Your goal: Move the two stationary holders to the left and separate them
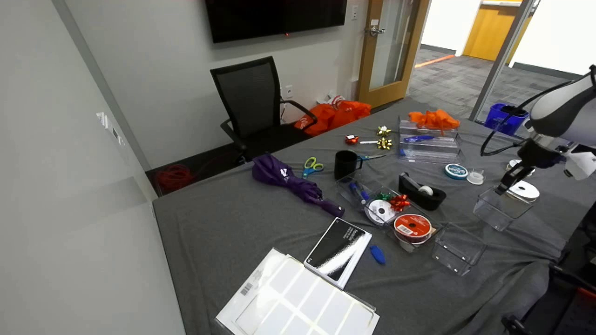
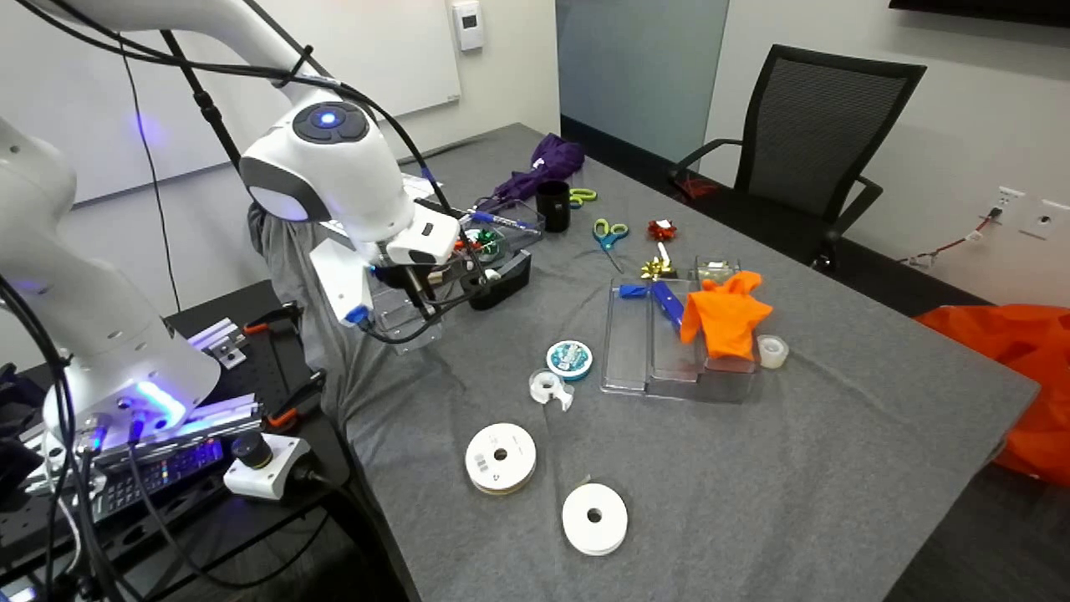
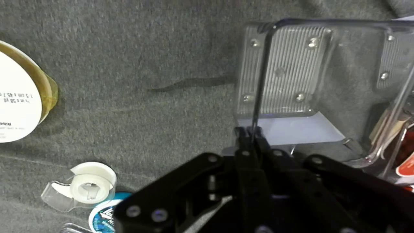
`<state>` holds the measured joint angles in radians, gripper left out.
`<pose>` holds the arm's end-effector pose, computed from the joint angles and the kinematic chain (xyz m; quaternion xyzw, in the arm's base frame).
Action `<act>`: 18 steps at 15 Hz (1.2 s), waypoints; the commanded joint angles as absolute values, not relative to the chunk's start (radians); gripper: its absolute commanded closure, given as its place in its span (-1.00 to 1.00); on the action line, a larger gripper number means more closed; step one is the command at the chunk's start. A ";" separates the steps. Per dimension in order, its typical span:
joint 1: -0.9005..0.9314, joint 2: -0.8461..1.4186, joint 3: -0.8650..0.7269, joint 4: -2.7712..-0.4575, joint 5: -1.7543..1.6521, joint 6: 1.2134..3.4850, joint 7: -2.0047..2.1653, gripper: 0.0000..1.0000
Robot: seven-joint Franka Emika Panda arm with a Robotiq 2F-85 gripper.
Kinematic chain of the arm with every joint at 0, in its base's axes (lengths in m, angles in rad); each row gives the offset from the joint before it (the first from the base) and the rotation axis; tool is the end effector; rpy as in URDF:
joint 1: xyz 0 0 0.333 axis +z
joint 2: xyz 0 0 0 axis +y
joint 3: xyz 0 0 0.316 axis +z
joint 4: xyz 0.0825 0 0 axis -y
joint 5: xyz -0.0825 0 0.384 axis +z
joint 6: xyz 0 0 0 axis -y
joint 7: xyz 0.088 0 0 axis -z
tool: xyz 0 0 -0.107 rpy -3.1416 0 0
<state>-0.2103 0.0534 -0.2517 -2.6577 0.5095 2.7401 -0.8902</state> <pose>0.3679 -0.2060 0.2241 -0.9951 0.0192 -0.0726 0.0643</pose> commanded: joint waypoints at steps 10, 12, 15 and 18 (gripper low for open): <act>-0.205 0.209 -0.211 -2.605 0.542 2.855 -0.899 0.15; -0.208 0.203 -0.215 -2.607 0.537 2.845 -0.903 -0.17; -0.215 0.178 -0.220 -2.620 0.535 2.829 -0.916 -0.57; -0.227 0.132 -0.229 -2.639 0.534 2.801 -0.942 -0.97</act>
<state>-0.2060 0.1861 -0.2185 -2.6151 0.5404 2.8348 -0.8959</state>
